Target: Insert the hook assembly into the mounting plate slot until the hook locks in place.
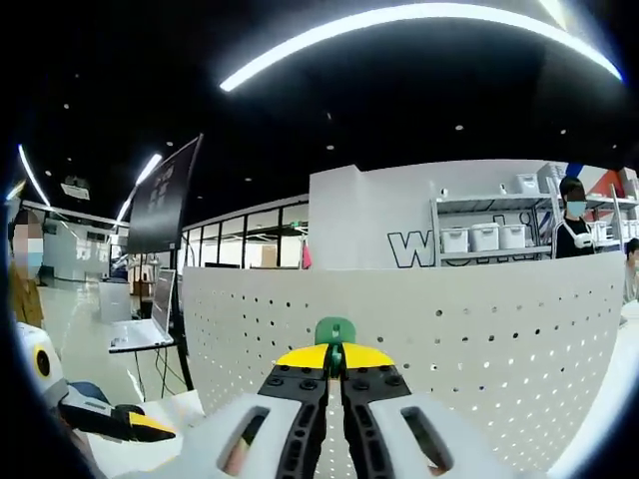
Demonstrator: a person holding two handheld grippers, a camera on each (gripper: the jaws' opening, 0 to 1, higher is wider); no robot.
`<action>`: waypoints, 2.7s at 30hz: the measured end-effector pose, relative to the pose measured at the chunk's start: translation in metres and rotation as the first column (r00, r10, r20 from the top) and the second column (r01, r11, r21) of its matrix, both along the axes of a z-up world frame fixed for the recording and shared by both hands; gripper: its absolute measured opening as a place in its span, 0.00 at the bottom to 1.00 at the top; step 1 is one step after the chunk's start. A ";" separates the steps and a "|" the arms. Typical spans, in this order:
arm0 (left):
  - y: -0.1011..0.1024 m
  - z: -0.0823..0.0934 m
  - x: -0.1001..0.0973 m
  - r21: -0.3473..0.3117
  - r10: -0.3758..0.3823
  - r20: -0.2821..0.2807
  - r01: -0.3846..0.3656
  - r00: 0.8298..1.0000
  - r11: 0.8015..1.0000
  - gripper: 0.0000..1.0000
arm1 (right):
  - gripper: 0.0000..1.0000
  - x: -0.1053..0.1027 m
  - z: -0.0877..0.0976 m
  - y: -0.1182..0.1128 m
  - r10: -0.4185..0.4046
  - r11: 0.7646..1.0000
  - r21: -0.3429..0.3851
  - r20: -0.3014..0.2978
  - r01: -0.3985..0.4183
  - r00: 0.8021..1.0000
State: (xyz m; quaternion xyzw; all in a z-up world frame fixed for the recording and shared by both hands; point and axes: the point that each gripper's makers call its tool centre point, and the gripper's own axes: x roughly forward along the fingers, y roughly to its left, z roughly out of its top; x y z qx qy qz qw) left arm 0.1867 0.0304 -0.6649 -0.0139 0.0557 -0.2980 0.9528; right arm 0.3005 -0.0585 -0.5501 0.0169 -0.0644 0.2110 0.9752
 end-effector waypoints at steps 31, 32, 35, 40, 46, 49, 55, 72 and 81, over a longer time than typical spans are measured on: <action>0.016 -0.005 -0.006 -0.003 0.035 -0.017 -0.035 0.999 0.999 0.73 | 0.01 0.046 0.006 0.006 -0.064 0.998 -0.022 0.020 0.065 0.998; 0.017 -0.006 -0.006 -0.004 0.038 -0.018 -0.038 0.999 0.999 0.73 | 0.01 0.047 0.006 0.007 -0.065 0.997 -0.028 0.025 0.066 0.998; 0.019 -0.006 -0.005 -0.005 0.042 -0.017 -0.042 0.999 0.999 0.73 | 0.01 0.050 0.005 0.008 -0.062 0.998 -0.028 0.019 0.063 0.998; 0.021 -0.006 -0.005 -0.008 0.047 -0.020 -0.047 0.999 0.999 0.72 | 0.01 0.052 0.003 0.008 -0.060 0.998 -0.034 0.016 0.060 0.998; 0.023 -0.009 -0.004 -0.014 0.055 -0.032 -0.055 0.998 0.998 0.72 | 0.01 0.055 0.001 0.011 -0.048 0.998 -0.047 0.014 0.048 0.999; 0.023 -0.008 -0.004 -0.012 0.057 -0.031 -0.057 0.998 0.998 0.71 | 0.01 0.058 0.001 0.010 -0.049 0.998 -0.045 0.016 0.050 0.999; 0.026 -0.010 -0.003 -0.012 0.065 -0.040 -0.065 0.997 0.998 0.71 | 0.01 0.060 0.001 0.011 -0.053 0.997 -0.051 0.020 0.054 0.998; 0.030 -0.012 0.000 -0.019 0.053 -0.052 -0.054 0.997 0.998 0.71 | 0.01 0.063 0.000 0.013 -0.167 0.979 -0.117 0.024 0.169 0.986; 0.029 -0.010 -0.008 0.008 0.025 -0.054 -0.025 0.998 1.000 0.70 | 0.01 0.066 -0.002 0.012 -0.243 0.967 -0.076 0.012 0.244 0.970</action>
